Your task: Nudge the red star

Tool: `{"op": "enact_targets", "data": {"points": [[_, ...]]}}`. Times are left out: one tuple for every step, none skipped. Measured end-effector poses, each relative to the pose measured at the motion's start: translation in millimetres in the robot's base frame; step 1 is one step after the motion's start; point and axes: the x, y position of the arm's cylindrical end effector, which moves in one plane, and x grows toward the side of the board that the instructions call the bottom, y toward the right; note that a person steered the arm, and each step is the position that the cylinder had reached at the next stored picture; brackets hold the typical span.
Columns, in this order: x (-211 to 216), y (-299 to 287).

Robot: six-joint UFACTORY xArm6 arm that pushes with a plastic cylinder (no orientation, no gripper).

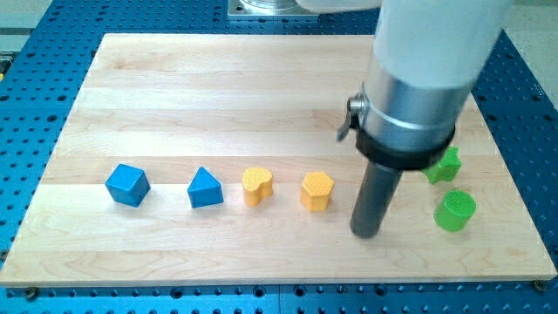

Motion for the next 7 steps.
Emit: {"op": "enact_targets", "data": {"points": [[11.3, -13.9], [13.8, -8.3], [29.2, -44.4], [30.1, -90.3], [26.3, -184.8], [-15.5, -304.9], [-28.5, -388.0]]}}
